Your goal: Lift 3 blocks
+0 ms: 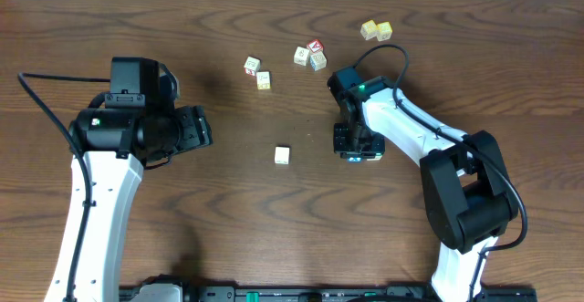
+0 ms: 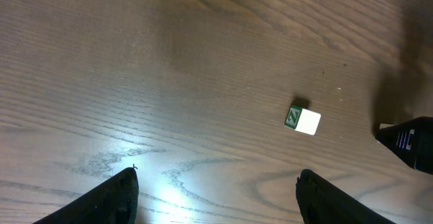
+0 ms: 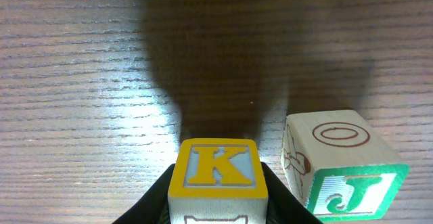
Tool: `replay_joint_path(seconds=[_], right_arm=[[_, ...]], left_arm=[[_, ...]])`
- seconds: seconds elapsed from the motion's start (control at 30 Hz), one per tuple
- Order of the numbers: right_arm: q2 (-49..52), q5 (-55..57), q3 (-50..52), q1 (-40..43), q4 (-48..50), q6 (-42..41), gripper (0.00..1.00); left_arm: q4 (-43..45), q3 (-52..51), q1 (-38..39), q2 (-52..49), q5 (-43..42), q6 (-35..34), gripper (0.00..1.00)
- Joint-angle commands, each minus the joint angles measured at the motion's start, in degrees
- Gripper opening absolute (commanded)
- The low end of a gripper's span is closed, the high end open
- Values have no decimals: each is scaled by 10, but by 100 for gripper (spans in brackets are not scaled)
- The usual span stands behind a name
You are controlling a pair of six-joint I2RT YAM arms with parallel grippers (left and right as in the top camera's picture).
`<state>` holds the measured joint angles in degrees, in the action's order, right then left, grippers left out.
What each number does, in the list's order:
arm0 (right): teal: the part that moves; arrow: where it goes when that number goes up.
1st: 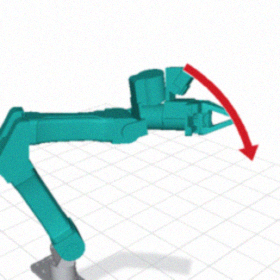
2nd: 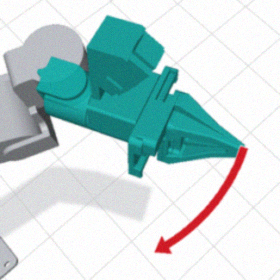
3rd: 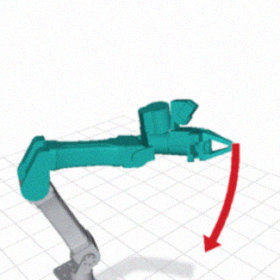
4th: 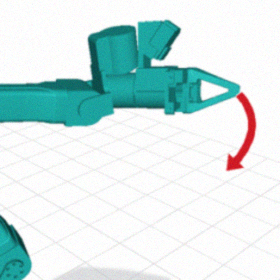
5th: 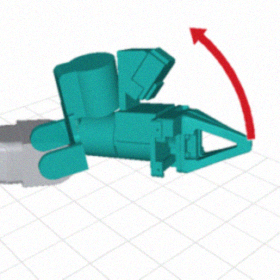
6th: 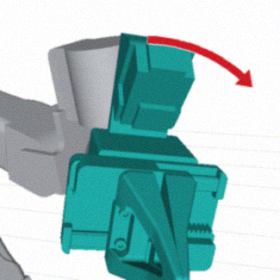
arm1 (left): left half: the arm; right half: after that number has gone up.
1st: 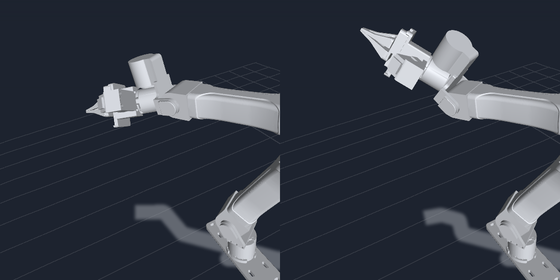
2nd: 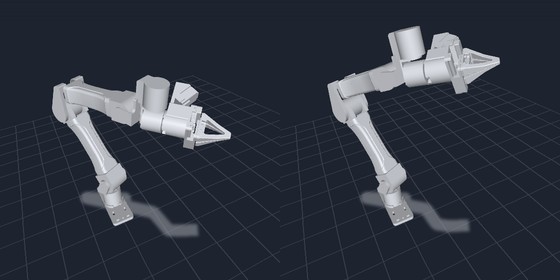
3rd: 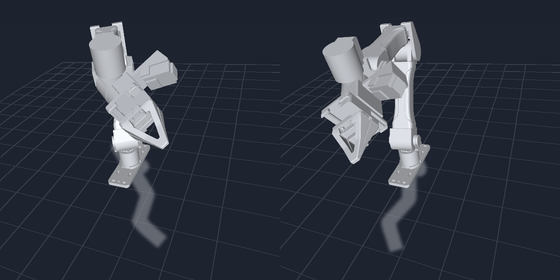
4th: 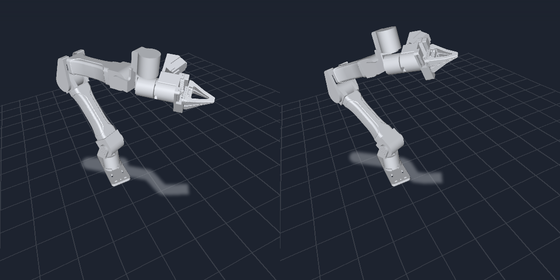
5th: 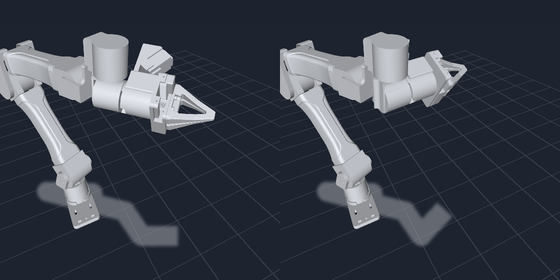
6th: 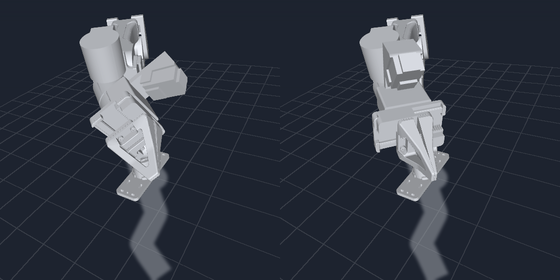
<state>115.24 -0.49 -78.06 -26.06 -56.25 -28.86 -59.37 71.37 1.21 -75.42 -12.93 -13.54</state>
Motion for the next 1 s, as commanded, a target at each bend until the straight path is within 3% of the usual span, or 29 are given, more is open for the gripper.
replay_joint_path(seconds=[0.0, 0.63, 0.97], right_arm=[[6, -3, -9, 2, 4, 16, 26], [6, -5, -13, 2, 4, 17, 39], [6, -5, -167, 2, -115, 59, 49]], left_arm=[[-2, 10, -3, 1, 3, -5, 75], [-2, 10, -3, 1, 3, -5, 75], [-2, 10, -3, 1, 3, -5, 75]])
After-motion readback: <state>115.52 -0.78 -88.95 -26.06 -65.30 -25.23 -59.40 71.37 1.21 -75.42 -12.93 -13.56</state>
